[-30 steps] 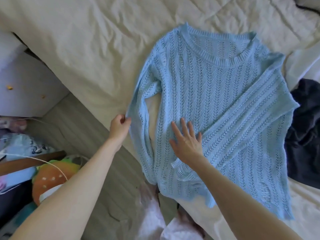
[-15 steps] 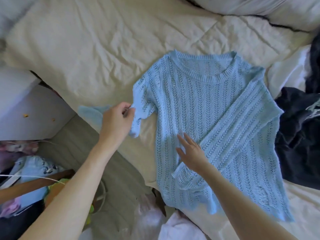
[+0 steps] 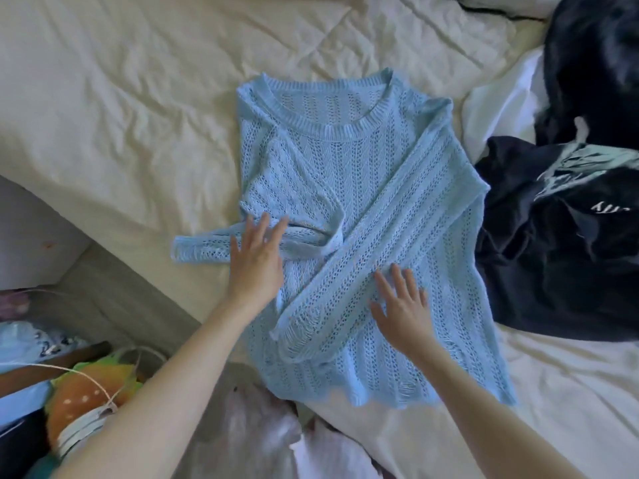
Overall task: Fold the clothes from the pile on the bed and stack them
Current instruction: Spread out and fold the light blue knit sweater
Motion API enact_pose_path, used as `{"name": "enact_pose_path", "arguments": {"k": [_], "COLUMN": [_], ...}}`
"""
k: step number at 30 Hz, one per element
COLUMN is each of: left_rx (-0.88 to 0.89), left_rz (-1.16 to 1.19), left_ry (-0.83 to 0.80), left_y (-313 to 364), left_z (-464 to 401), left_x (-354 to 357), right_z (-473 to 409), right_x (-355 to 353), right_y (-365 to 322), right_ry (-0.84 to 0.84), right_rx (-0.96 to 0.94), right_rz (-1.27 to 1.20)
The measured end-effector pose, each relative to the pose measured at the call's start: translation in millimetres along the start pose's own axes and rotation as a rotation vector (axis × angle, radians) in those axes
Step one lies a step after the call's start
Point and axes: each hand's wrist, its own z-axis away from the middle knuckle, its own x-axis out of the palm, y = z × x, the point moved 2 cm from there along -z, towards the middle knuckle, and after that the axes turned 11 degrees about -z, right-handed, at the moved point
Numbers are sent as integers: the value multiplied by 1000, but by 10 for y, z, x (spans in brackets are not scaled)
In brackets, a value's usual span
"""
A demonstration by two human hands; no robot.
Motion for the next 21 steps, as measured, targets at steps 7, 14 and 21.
{"name": "enact_pose_path", "arguments": {"k": [7,14,21], "left_rx": [-153,-343,-613], "left_rz": [-238,-36,1201], "left_ry": [-98,15,-230], "left_y": [-685,-276,774], "left_z": [-135,79,554], "left_x": [96,-111,-79], "right_z": [-153,-114,264], "right_x": [187,28,-234], "right_y": [128,89,-58], "right_ry": [-80,-134,-31], "right_rx": [-7,-4,293], "right_rz": [1,-133,-1197]}}
